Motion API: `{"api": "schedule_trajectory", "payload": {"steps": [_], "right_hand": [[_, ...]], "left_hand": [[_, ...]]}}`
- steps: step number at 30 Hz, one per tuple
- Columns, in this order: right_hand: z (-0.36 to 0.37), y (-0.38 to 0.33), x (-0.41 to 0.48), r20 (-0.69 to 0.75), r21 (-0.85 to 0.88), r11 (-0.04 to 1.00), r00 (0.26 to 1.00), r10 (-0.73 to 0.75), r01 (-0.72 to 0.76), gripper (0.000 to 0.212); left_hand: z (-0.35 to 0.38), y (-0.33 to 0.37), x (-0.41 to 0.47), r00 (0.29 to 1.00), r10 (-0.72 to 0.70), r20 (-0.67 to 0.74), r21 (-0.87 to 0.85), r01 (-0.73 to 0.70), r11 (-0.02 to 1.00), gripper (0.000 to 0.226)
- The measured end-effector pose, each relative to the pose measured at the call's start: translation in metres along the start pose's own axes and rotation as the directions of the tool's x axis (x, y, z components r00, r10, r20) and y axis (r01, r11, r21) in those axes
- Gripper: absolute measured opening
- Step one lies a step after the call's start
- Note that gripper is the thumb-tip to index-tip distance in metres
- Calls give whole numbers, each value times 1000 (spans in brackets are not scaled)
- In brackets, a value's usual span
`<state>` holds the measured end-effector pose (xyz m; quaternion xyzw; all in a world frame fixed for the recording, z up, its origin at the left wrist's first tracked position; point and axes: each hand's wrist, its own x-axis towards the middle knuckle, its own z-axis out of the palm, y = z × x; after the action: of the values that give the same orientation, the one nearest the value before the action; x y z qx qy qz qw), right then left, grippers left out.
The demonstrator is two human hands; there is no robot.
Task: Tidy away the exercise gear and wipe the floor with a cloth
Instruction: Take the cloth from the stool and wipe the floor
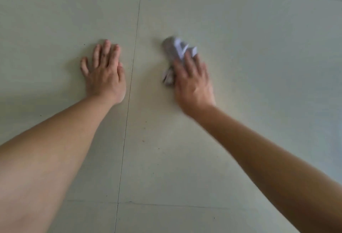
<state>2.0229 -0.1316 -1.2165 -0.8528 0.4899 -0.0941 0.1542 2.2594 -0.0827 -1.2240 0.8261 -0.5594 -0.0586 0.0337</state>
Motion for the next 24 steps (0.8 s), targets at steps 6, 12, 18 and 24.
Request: {"api": "schedule_trajectory", "payload": {"steps": [6,12,18,24], "right_hand": [[7,-43,-194,284,163,722,669,-687,672,56],[-21,44,-143,298,-32,807,777,-555,589,50],[-78,121,-124,62,-66,887,885,460,-457,55],[-43,58,-227,136,-23,970,962,-238,243,58]], "left_hand": [[-7,7,1,993,-41,112,54,35,998,54],[-29,20,-6,973,-82,216,41,75,996,54],[-24,68,-54,989,50,138,-40,-45,998,54],[-10,114,-86,954,209,215,-45,-204,978,52]]}}
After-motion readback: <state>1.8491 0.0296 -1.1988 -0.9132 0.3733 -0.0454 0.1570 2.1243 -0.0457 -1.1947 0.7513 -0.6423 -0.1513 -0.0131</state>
